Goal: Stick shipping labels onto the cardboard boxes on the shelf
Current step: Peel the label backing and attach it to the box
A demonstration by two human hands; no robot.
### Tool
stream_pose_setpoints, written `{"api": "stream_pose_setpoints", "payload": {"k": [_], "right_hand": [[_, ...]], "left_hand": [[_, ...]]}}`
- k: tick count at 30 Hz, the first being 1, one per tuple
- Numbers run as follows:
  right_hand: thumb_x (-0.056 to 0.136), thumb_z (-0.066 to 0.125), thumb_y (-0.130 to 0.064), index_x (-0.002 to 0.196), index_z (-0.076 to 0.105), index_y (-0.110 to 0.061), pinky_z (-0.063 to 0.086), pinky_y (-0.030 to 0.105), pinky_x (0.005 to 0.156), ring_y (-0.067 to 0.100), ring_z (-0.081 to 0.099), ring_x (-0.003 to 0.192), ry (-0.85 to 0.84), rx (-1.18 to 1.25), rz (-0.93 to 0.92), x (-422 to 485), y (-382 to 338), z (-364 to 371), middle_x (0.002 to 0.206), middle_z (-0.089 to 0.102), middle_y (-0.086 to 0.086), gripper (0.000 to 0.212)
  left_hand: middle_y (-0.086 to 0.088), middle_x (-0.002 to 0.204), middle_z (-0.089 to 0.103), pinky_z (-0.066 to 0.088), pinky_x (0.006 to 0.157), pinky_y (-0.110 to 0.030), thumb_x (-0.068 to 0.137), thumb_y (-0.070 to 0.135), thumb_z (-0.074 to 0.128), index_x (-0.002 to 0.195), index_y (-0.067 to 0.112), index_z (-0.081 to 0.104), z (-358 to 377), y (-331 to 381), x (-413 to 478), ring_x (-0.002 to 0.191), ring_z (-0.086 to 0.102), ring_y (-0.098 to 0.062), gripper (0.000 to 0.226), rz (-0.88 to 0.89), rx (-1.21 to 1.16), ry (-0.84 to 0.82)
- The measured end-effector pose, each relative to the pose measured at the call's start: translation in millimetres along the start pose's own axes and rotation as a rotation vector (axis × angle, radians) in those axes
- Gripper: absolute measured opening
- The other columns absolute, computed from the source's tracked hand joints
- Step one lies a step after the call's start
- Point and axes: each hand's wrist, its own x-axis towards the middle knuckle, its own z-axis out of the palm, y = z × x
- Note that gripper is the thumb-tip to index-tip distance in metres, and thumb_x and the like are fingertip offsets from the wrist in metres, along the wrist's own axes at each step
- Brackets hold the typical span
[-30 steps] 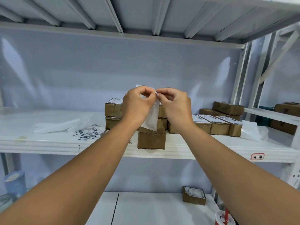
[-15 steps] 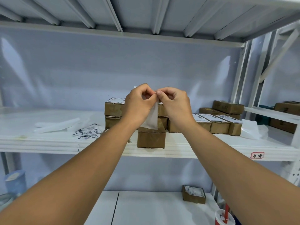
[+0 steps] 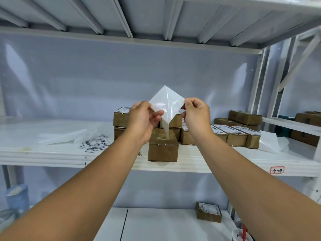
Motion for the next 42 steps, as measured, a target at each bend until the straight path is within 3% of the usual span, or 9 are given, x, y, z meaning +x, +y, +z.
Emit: {"api": "stream_pose_setpoints", "payload": {"k": [6, 10, 13, 21, 25, 28, 33, 37, 42], "right_hand": [[0.102, 0.038, -0.014, 0.08, 0.054, -0.016, 0.046, 0.022, 0.052, 0.005, 0.052, 0.042, 0.107, 0.17, 0.158, 2, 5, -8, 0.067, 0.06, -0.001, 0.027], [0.103, 0.034, -0.014, 0.088, 0.051, -0.009, 0.051, 0.018, 0.051, 0.006, 0.063, 0.047, 0.216, 0.329, 0.198, 7, 7, -15, 0.058, 0.062, 0.002, 0.023], [0.103, 0.034, -0.014, 0.085, 0.05, -0.013, 0.052, 0.019, 0.054, 0.008, 0.064, 0.051, 0.3, 0.386, 0.169, 10, 9, -16, 0.067, 0.063, 0.006, 0.024], [0.1, 0.037, -0.014, 0.078, 0.049, -0.021, 0.057, 0.032, 0.07, 0.015, 0.064, 0.06, 0.357, 0.31, -0.002, 8, 3, 0, 0.069, 0.061, 0.003, 0.026], [0.097, 0.044, -0.013, 0.076, 0.052, -0.023, 0.057, 0.037, 0.079, 0.015, 0.066, 0.07, 0.157, 0.178, -0.136, -5, -3, 19, 0.069, 0.061, -0.005, 0.024], [0.096, 0.051, -0.024, 0.076, 0.054, -0.028, 0.054, 0.039, 0.082, 0.013, 0.066, 0.078, 0.013, 0.001, -0.26, -14, -4, 34, 0.073, 0.062, -0.011, 0.021], [0.092, 0.059, -0.033, 0.084, 0.058, -0.022, 0.044, 0.019, 0.072, 0.008, 0.056, 0.08, -0.159, -0.306, -0.435, -24, -1, 57, 0.086, 0.061, -0.005, 0.013], [0.091, 0.058, -0.015, 0.093, 0.062, -0.017, 0.035, 0.004, 0.068, 0.003, 0.049, 0.079, -0.256, -0.423, -0.54, -30, 3, 78, 0.095, 0.052, -0.004, 0.005], [0.093, 0.048, 0.001, 0.109, 0.059, -0.013, 0.05, 0.021, 0.073, 0.003, 0.041, 0.09, -0.364, -0.493, -0.62, -38, 11, 105, 0.122, 0.037, 0.002, 0.024]], "left_hand": [[-0.019, 0.09, 0.062, 0.056, 0.053, -0.024, 0.096, -0.004, 0.032, 0.103, -0.003, 0.048, -22, -6, 12, 0.064, 0.07, -0.022, 0.017, -0.09, -0.284, 0.056], [-0.021, 0.096, 0.059, 0.058, 0.063, -0.026, 0.095, -0.009, 0.025, 0.111, -0.004, 0.047, -36, -5, 19, 0.073, 0.065, -0.024, 0.028, -0.073, -0.345, 0.191], [-0.019, 0.091, 0.058, 0.058, 0.059, -0.025, 0.095, -0.009, 0.022, 0.131, -0.004, 0.037, -47, -6, 25, 0.071, 0.064, -0.022, 0.04, -0.071, -0.352, 0.288], [-0.013, 0.074, 0.058, 0.049, 0.044, -0.017, 0.092, -0.004, 0.021, 0.131, -0.002, 0.04, -81, -5, 48, 0.043, 0.062, -0.01, 0.043, 0.046, -0.181, 0.497], [-0.001, 0.08, 0.055, 0.053, 0.064, -0.032, 0.1, 0.013, 0.026, 0.094, 0.021, 0.041, -93, 0, 43, 0.06, 0.065, -0.017, 0.018, 0.426, 0.342, 0.418], [-0.004, 0.092, 0.058, 0.051, 0.077, -0.044, 0.101, 0.025, 0.032, 0.098, 0.021, 0.034, -108, 0, 43, 0.083, 0.064, -0.029, 0.006, 0.63, 0.754, 0.313], [-0.007, 0.117, 0.051, 0.046, 0.088, -0.035, 0.093, 0.009, 0.051, 0.117, 0.01, 0.035, -147, -3, 60, 0.111, 0.054, -0.021, 0.028, 0.61, 0.967, 0.247], [-0.015, 0.133, 0.043, 0.037, 0.084, -0.03, 0.091, 0.0, 0.045, 0.133, 0.008, 0.034, -186, -7, 80, 0.116, 0.047, -0.029, 0.044, 0.466, 1.327, 0.244], [-0.021, 0.139, 0.039, 0.033, 0.099, -0.044, 0.084, 0.005, 0.056, 0.137, 0.005, 0.036, -203, -12, 93, 0.122, 0.037, -0.037, 0.057, 0.47, 1.694, 0.204]]}}
